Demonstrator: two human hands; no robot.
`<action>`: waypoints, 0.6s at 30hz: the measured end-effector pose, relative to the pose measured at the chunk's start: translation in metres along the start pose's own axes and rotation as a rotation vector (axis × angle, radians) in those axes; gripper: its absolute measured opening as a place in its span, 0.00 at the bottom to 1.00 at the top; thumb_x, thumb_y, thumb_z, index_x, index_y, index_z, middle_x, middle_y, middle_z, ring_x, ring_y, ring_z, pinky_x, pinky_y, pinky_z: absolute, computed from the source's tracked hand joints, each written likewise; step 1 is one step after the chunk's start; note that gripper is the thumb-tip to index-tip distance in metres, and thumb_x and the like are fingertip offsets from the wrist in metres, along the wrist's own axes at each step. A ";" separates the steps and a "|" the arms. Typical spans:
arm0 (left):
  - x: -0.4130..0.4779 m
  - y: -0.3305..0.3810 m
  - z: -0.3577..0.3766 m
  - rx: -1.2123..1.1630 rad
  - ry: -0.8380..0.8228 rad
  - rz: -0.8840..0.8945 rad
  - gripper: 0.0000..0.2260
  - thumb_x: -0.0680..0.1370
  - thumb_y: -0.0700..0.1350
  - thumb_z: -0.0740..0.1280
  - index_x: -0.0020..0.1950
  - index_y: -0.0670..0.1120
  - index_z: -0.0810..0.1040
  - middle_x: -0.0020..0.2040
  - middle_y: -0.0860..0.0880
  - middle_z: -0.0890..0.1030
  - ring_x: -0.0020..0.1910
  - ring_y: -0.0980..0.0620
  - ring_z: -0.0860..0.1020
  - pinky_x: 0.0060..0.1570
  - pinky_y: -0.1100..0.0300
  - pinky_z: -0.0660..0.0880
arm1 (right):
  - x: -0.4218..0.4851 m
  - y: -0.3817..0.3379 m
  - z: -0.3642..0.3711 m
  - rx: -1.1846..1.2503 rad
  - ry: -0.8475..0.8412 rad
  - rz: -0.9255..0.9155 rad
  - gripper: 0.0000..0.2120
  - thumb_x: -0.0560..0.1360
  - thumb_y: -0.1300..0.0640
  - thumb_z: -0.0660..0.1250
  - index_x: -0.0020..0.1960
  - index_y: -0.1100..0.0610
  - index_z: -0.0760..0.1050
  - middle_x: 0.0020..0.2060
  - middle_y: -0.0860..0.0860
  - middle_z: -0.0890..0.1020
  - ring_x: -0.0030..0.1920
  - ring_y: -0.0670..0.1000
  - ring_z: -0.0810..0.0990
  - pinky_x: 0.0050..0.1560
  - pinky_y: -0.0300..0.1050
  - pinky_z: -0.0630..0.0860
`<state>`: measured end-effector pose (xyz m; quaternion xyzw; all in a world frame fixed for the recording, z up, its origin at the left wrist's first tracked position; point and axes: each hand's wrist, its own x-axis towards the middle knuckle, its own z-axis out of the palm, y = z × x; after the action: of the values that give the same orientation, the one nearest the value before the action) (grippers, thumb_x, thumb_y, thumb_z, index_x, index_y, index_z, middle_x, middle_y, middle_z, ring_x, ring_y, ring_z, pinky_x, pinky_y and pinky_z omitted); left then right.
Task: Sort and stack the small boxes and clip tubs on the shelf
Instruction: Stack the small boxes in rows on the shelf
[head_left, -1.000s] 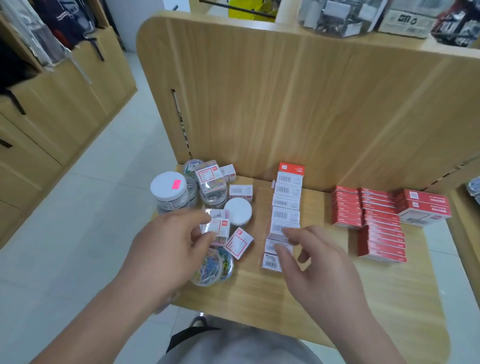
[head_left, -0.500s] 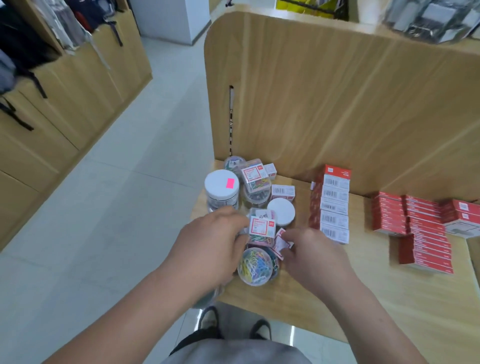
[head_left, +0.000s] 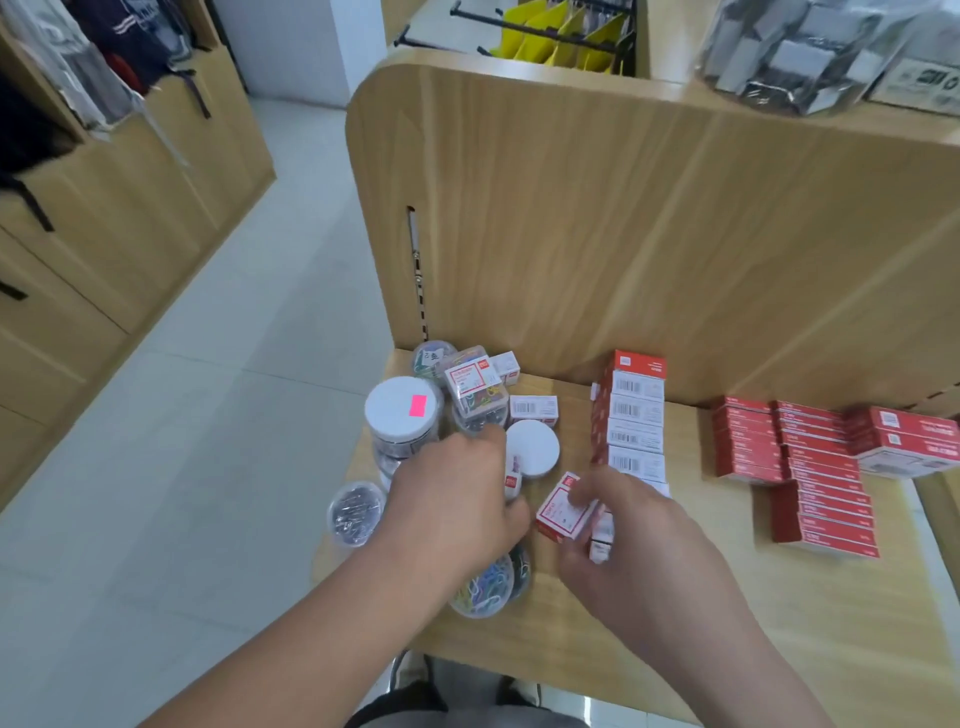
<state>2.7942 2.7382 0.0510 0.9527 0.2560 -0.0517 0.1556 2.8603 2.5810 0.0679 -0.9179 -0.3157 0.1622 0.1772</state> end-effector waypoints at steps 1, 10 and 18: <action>0.002 0.003 -0.001 -0.009 0.004 0.000 0.15 0.75 0.57 0.66 0.50 0.50 0.65 0.49 0.47 0.81 0.49 0.42 0.80 0.38 0.54 0.71 | -0.007 0.001 -0.008 0.040 0.021 -0.005 0.14 0.71 0.47 0.70 0.54 0.40 0.70 0.47 0.38 0.77 0.45 0.45 0.77 0.41 0.44 0.76; 0.034 0.025 0.008 0.036 0.089 0.072 0.13 0.75 0.57 0.67 0.51 0.49 0.72 0.51 0.47 0.80 0.51 0.41 0.80 0.42 0.50 0.78 | -0.024 0.040 -0.008 0.533 0.257 -0.052 0.35 0.66 0.62 0.78 0.63 0.34 0.71 0.49 0.38 0.73 0.46 0.47 0.81 0.45 0.34 0.78; -0.032 0.043 0.013 -0.891 -0.040 0.104 0.07 0.79 0.52 0.72 0.56 0.57 0.82 0.47 0.58 0.84 0.35 0.58 0.77 0.40 0.60 0.77 | -0.035 0.042 0.005 0.630 0.357 -0.093 0.28 0.67 0.62 0.78 0.63 0.47 0.75 0.53 0.41 0.75 0.47 0.47 0.82 0.47 0.36 0.80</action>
<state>2.7883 2.6838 0.0556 0.8031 0.2020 0.0531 0.5581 2.8542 2.5291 0.0518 -0.8169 -0.2557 0.0805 0.5108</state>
